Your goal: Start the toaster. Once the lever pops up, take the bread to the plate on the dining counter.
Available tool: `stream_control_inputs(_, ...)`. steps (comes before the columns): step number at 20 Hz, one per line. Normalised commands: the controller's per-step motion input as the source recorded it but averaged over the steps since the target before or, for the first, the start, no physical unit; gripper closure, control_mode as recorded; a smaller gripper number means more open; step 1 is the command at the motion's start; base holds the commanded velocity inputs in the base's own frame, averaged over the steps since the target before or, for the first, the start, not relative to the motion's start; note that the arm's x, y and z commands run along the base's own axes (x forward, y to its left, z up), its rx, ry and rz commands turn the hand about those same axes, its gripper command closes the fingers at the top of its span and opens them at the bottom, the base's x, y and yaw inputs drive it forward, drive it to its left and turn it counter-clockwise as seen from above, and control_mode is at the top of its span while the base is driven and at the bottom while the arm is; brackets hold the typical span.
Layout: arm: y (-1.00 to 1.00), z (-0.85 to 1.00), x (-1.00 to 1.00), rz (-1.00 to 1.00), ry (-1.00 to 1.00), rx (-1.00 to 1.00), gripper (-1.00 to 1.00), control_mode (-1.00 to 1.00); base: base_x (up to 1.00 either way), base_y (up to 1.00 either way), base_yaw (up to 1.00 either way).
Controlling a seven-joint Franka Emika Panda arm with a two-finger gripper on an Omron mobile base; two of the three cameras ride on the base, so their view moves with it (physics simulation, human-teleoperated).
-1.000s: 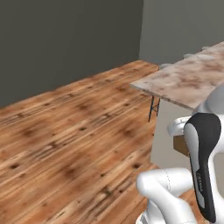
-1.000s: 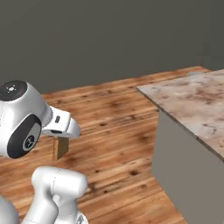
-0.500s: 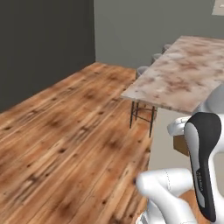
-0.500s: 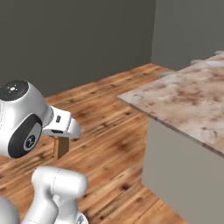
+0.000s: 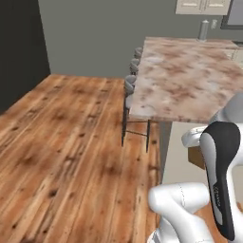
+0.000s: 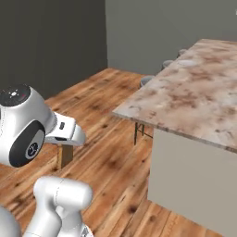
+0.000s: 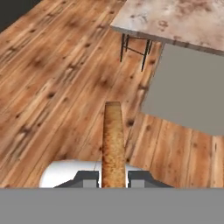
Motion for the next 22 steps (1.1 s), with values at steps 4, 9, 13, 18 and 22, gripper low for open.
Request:
stream_control_inputs(4,0.0,0.0,0.0,0.0,0.0,0.0,1.0,1.0,0.66,1.0,-0.57)
stream_control_inputs(9,0.0,0.0,0.0,0.0,0.0,0.0,1.0,1.0,0.6,1.0,-0.52)
stream_control_inputs(13,0.0,0.0,0.0,0.0,0.0,0.0,1.0,1.0,0.65,1.0,-0.53)
stream_control_inputs(18,0.0,0.0,0.0,0.0,0.0,0.0,1.0,1.0,0.63,1.0,-0.52)
stream_control_inputs(22,0.0,0.0,0.0,0.0,0.0,0.0,1.0,1.0,0.61,1.0,-0.5)
